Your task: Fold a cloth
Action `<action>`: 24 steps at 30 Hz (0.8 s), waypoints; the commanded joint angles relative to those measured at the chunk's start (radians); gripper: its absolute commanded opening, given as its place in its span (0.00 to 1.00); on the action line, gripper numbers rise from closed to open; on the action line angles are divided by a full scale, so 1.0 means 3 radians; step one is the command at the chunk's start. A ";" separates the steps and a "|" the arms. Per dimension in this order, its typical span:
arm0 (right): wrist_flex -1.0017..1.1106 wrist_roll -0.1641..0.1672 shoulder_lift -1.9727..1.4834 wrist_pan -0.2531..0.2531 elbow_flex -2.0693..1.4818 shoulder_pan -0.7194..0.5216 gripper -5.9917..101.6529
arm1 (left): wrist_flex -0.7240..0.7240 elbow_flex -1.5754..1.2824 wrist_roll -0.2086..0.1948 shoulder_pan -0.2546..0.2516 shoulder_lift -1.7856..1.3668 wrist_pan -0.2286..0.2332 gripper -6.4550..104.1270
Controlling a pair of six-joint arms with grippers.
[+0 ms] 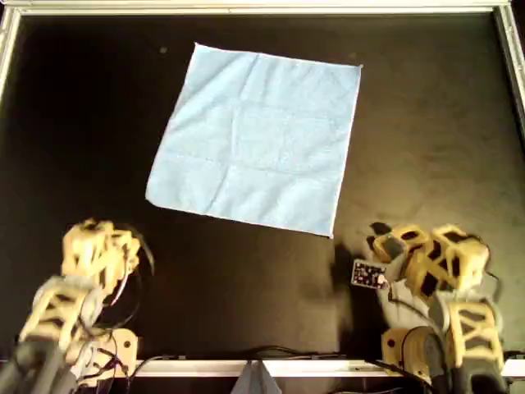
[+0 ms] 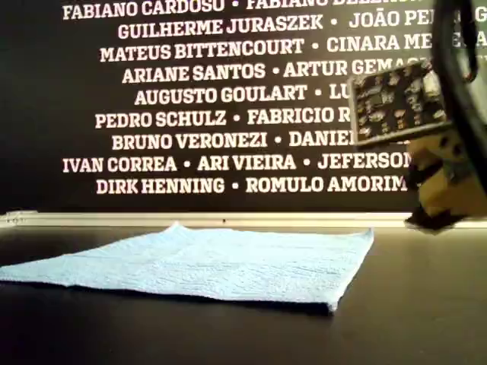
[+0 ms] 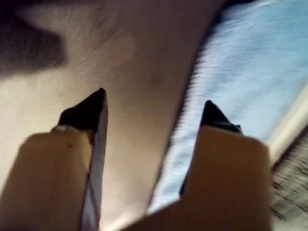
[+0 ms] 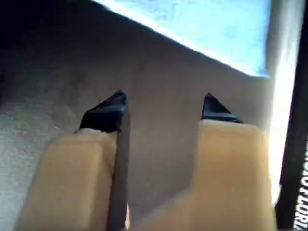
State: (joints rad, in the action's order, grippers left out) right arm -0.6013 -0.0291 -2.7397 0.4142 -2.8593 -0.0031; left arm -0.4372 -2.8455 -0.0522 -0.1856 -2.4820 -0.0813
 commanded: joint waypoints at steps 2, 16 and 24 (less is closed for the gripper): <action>0.0082 -0.0046 0.1053 0.0056 0.1094 0.0225 0.64 | 0.0082 0.0900 -0.0010 -0.0107 0.1053 0.0005 0.70; 0.0010 -0.0455 0.3140 0.0051 0.2163 0.1094 0.64 | 0.0153 0.1268 0.0041 -0.0107 0.1391 0.0005 0.92; 0.0015 -0.0455 0.3421 0.0015 0.2240 0.1104 0.64 | 0.0164 0.1273 0.0046 -0.0107 0.1396 0.0010 0.92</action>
State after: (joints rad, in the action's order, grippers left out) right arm -0.6029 -0.1595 -1.7058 0.4157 -2.2457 0.3267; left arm -0.4096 -2.5173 -0.0430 -0.2010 -2.0555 -0.0767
